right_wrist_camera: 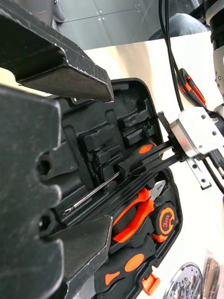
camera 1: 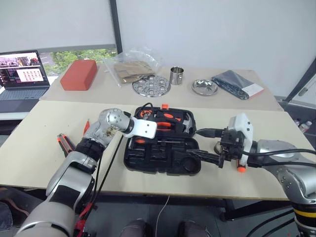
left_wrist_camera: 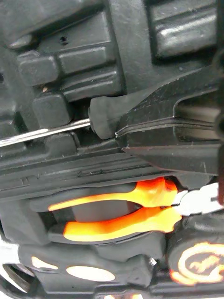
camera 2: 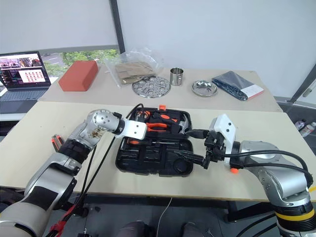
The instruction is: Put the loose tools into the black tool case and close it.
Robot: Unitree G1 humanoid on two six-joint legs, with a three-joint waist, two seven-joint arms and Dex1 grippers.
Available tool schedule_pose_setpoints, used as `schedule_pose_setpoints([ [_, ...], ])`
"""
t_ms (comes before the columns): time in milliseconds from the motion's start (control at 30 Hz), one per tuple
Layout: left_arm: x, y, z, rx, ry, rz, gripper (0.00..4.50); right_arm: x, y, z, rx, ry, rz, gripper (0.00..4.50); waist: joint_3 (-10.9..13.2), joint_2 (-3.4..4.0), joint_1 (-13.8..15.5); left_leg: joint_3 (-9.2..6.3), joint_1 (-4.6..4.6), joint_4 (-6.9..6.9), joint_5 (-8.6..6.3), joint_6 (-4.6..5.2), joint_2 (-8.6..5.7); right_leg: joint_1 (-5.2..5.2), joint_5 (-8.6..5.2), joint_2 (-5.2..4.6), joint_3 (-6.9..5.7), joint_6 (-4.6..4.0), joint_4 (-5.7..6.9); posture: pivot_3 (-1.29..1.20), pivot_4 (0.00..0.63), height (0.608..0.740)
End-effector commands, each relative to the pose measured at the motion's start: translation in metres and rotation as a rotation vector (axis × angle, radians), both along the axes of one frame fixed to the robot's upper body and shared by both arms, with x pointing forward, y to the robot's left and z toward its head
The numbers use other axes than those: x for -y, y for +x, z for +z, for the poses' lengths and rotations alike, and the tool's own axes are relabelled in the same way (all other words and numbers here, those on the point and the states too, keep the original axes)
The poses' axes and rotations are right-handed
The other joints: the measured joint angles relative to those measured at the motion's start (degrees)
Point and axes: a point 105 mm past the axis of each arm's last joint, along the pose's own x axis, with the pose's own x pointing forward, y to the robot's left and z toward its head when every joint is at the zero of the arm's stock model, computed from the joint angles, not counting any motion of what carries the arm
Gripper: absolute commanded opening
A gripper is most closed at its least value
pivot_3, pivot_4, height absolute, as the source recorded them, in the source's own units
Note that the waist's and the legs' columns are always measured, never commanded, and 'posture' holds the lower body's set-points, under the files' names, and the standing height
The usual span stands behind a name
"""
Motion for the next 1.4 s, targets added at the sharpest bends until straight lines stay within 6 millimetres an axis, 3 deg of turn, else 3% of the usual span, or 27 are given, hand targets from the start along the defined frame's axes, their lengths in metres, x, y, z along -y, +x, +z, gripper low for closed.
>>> schedule_pose_setpoints([
  [33,-0.013,-0.015,0.034,-0.112,-0.239,0.058,1.72,0.003,-0.001,0.010,0.061,0.004,-0.009,4.50,0.0,-0.02,-0.4,0.00,-0.04,0.00,0.01,-0.01,0.01,-0.05,0.00,0.02,0.00,0.00,0.01,0.00,0.150,0.734],
  [200,-0.062,-0.055,0.097,-0.104,-0.506,0.162,3.50,0.012,0.003,0.011,0.062,0.009,-0.042,4.50,0.2,-0.16,-2.1,-0.01,-0.51,-0.01,0.14,-0.23,0.05,-0.60,0.00,0.35,0.10,0.00,0.12,0.00,0.150,0.734],
  [300,-0.083,-0.084,0.112,-0.149,-0.557,0.210,4.45,0.021,0.007,0.017,0.068,0.023,-0.077,4.50,0.2,-0.12,-2.5,-0.03,-0.47,-0.06,0.18,-0.33,0.07,-0.53,-0.02,0.46,0.10,0.02,0.09,0.00,0.150,0.734],
  [433,-0.089,-0.117,0.116,-0.241,-0.587,0.211,4.45,0.031,0.011,0.022,0.072,0.054,-0.137,4.50,0.3,0.00,-2.2,-0.13,0.06,-0.10,0.15,-0.46,0.09,0.02,-0.39,0.45,0.13,0.49,-0.02,0.00,0.150,0.734],
  [567,-0.069,-0.130,0.108,-0.308,-0.583,0.137,4.45,0.048,0.011,0.015,0.068,0.054,-0.258,4.50,0.4,0.00,-0.9,-0.37,0.19,-0.11,-0.18,-1.05,0.03,0.08,-0.53,0.45,0.23,0.50,0.00,0.00,0.150,0.734],
  [700,-0.051,-0.126,0.102,-0.340,-0.572,0.053,4.45,0.077,0.006,0.009,0.041,0.084,-0.468,4.50,0.4,0.01,-0.4,-0.34,0.18,-0.12,-0.17,-1.12,-0.01,0.22,-0.48,0.47,0.35,0.41,0.07,0.00,0.150,0.734],
  [833,-0.037,-0.119,0.098,-0.394,-0.568,-0.028,4.45,0.104,-0.022,-0.003,0.021,0.076,-0.675,4.50,0.4,0.02,0.0,-0.30,0.11,-0.20,-0.08,-1.21,0.00,0.12,-0.26,0.63,0.39,-0.09,0.11,0.00,0.150,0.734],
  [967,-0.025,-0.114,0.096,-0.434,-0.548,-0.105,4.45,0.114,-0.046,-0.019,-0.026,0.074,-0.795,4.50,0.4,0.03,-0.1,-0.21,0.27,-0.61,0.12,-1.34,-0.01,0.12,-0.40,0.84,0.44,-0.11,0.04,0.00,0.150,0.734],
  [1067,-0.019,-0.112,0.092,-0.439,-0.519,-0.137,4.45,0.117,-0.052,-0.036,-0.068,0.052,-0.858,4.50,0.4,0.02,-1.0,-0.14,0.46,-0.80,0.18,-1.42,0.02,0.14,-0.66,0.94,0.57,0.15,0.05,0.00,0.150,0.734],
  [1167,-0.017,-0.111,0.088,-0.442,-0.494,-0.153,4.45,0.121,-0.046,-0.053,-0.106,0.063,-0.936,4.50,0.4,0.02,-1.6,-0.07,0.55,-0.88,0.18,-1.48,0.05,0.11,-0.68,0.98,0.77,0.14,0.10,0.00,0.150,0.734],
  [1400,-0.017,-0.105,0.084,-0.421,-0.468,-0.155,4.45,0.106,-0.007,-0.080,-0.140,0.142,-1.007,4.50,0.4,0.05,-1.9,-0.01,0.54,-0.91,0.17,-1.50,0.09,-0.10,-0.66,1.09,1.31,0.09,0.20,0.00,0.150,0.734],
])
